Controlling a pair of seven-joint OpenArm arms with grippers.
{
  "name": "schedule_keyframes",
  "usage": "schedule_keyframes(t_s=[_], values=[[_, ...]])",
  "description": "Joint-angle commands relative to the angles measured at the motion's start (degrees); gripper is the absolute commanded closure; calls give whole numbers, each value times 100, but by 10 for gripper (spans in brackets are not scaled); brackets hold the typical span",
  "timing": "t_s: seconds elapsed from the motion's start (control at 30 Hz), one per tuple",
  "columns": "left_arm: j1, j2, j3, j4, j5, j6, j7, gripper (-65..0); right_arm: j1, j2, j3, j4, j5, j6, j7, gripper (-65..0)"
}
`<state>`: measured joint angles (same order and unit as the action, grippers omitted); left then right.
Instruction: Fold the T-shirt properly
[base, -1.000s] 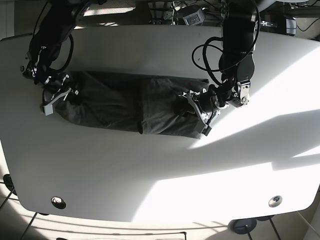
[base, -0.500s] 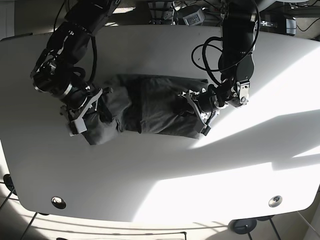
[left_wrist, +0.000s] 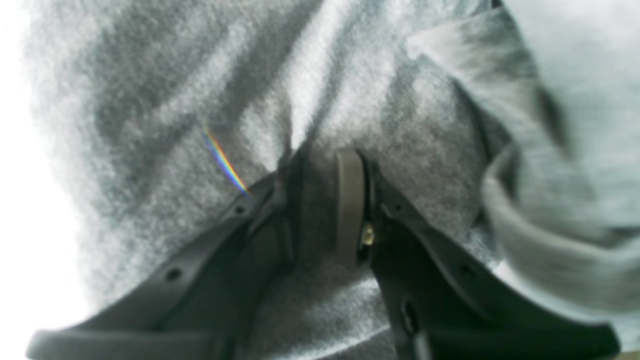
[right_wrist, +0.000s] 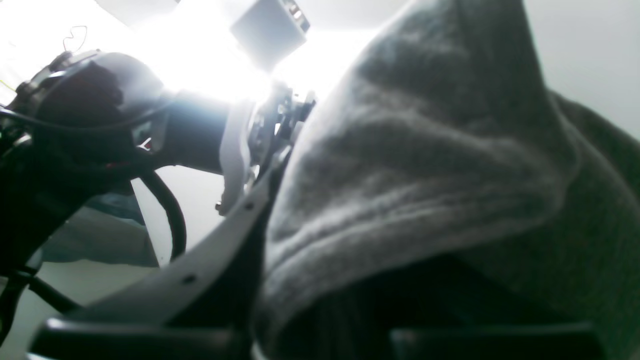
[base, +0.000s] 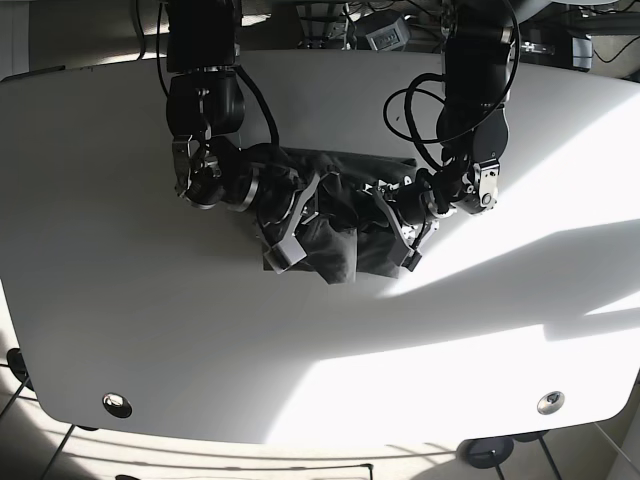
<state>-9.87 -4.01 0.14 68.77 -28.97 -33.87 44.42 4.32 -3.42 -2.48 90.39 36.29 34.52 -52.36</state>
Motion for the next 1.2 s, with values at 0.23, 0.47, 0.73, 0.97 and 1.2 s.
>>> schedule_keyframes(t_s=[0.23, 0.47, 0.73, 0.97, 1.2], values=[[-37, 98, -19, 99, 36, 33, 45, -96, 329, 74, -38, -586, 164, 33, 669, -614], [218, 63, -555, 1180, -747, 24, 45, -96, 355, 153, -2, -410, 226, 33, 730, -650], [851, -711, -1935, 1945, -896, 33, 54, -96, 390, 12, -486, -586, 164, 33, 748, -650], [1273, -1318, -2753, 2182, -896, 15, 54, -96, 1296, -558, -1330, -1457, 278, 33, 774, -650], [1255, -1274, -2172, 2182, -887, 7, 54, -96, 1014, 83, -627, -595, 604, 33, 730, -650]])
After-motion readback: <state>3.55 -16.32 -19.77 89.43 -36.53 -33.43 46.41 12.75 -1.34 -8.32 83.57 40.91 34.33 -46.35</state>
